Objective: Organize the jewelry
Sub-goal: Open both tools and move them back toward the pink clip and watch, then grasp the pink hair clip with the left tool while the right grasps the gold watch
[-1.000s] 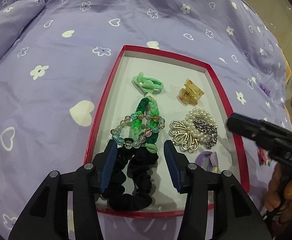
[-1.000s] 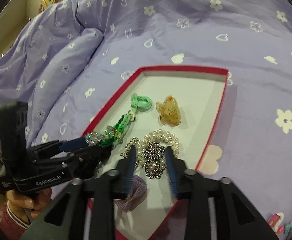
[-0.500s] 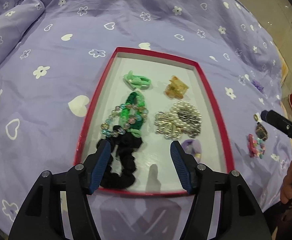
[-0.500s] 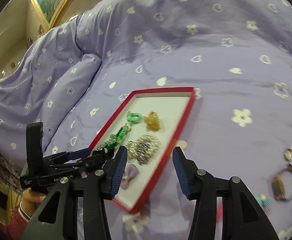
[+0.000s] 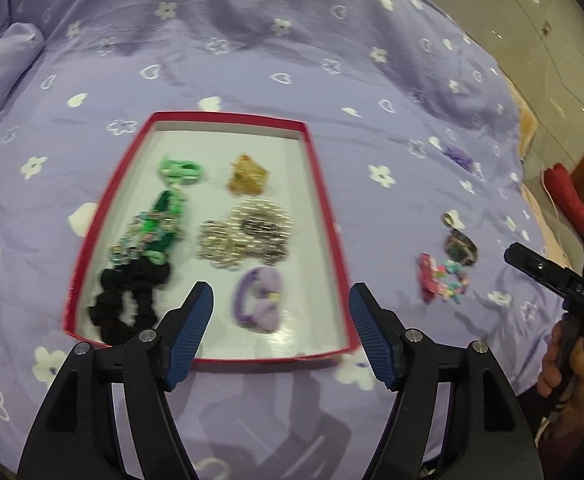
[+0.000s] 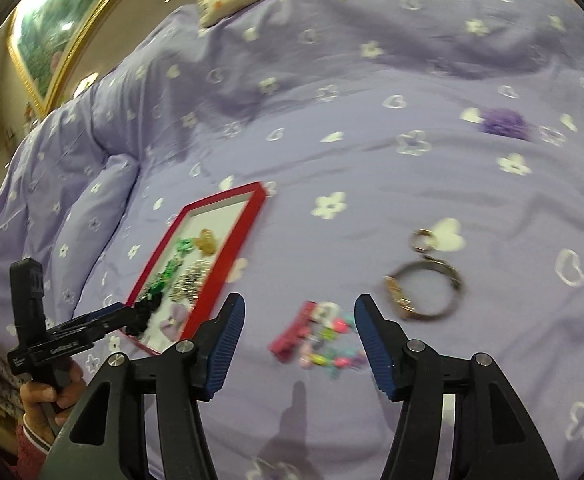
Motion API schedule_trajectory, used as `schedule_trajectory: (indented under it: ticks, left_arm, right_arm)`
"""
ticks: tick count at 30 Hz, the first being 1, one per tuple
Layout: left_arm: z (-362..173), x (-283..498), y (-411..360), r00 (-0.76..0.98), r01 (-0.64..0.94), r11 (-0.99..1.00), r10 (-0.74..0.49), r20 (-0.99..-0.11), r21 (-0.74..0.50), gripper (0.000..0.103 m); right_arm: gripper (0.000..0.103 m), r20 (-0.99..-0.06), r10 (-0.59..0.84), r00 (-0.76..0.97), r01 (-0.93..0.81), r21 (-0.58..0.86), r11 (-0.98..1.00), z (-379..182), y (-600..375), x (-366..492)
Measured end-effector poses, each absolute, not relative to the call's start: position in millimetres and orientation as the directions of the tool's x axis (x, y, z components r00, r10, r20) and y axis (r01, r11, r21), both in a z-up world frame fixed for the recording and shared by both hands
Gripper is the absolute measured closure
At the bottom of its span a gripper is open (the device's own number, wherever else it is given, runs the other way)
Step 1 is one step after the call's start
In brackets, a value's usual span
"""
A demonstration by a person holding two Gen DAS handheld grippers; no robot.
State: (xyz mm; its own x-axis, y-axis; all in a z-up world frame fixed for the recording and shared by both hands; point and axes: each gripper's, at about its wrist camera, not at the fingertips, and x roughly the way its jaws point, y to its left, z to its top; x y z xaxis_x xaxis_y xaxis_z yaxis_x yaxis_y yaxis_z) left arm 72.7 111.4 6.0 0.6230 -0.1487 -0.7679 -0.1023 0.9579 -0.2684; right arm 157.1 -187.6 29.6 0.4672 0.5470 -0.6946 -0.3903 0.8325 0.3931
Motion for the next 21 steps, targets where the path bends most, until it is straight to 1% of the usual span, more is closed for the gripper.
schedule_trajectory:
  ticks: [13, 17, 21]
  left_arm:
    - [6.8, 84.2, 37.4, 0.581, 0.045, 0.967, -0.229, -0.781, -0.251, 0.033]
    - [4.7, 89.3, 16.2, 0.569, 0.085, 0.968, -0.243, -0.786, -0.237, 0.033]
    - [1.3, 97.4, 1.5, 0.555, 0.113, 0.966, -0.255, -0.792, -0.232, 0.033]
  right_arm:
    - [0.043, -0.712, 0.494, 0.499, -0.294, 0.398, 0.869, 13.5, -246.2, 143.0]
    - [0.043, -0.704, 0.493, 0.51, -0.305, 0.388, 0.87, 15.2, -250.8, 144.3]
    - [0.043, -0.701, 0.495, 0.513, -0.35, 0.356, 0.867, 19.1, -245.3, 148.1]
